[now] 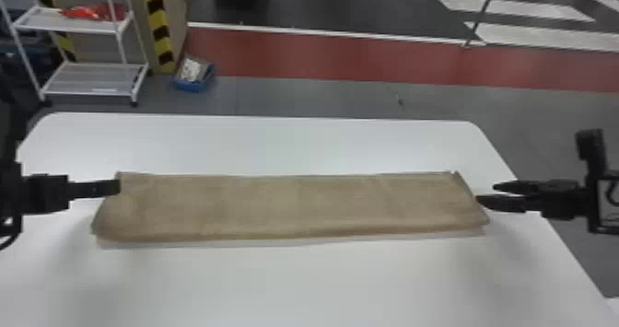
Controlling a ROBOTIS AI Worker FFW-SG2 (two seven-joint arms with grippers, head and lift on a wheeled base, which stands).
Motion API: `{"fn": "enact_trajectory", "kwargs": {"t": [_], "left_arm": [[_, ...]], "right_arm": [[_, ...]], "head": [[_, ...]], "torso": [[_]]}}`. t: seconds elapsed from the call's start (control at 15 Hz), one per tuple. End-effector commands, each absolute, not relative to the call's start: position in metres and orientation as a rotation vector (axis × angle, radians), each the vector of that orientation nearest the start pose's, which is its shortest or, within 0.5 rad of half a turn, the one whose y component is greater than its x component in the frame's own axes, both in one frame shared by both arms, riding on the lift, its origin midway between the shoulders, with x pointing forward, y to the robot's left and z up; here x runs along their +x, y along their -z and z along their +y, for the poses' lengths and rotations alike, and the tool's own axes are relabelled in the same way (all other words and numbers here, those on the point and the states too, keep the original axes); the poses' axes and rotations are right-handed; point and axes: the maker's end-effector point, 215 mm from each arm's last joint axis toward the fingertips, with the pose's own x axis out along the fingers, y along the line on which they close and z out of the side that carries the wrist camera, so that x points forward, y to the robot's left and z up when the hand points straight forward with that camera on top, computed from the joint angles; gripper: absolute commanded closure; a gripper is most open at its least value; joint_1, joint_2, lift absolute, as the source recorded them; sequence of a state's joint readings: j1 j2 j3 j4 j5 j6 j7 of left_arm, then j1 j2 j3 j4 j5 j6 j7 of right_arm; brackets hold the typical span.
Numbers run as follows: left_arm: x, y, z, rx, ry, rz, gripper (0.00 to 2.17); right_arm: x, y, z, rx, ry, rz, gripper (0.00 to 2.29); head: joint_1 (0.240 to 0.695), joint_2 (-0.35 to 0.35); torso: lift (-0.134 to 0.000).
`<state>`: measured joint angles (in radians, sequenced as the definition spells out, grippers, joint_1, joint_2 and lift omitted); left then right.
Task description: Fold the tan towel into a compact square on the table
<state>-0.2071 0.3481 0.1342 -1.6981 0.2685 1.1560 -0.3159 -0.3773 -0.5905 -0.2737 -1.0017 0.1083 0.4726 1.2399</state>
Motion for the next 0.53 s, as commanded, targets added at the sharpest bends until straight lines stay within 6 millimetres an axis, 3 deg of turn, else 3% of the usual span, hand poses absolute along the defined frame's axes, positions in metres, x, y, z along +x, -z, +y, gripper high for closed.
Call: {"fn": "enact_trajectory", "kwargs": {"t": [0.0, 0.47], "left_arm": [[0.5567, 0.4209, 0.3379, -0.115, 0.173, 0.781, 0.16], [0.5548, 0.4237, 0.3349, -0.122, 0.182, 0.786, 0.16]], "right_arm": [[0.5316, 0.4097, -0.4901, 0.025, -0.574, 0.685, 0.17], [0.5287, 0.4103, -0.4948, 0.021, -0.566, 0.657, 0.17]], "head": [[0.695, -0.149], [0.695, -0.157]], "torso": [[-0.123], [-0.123]]}}
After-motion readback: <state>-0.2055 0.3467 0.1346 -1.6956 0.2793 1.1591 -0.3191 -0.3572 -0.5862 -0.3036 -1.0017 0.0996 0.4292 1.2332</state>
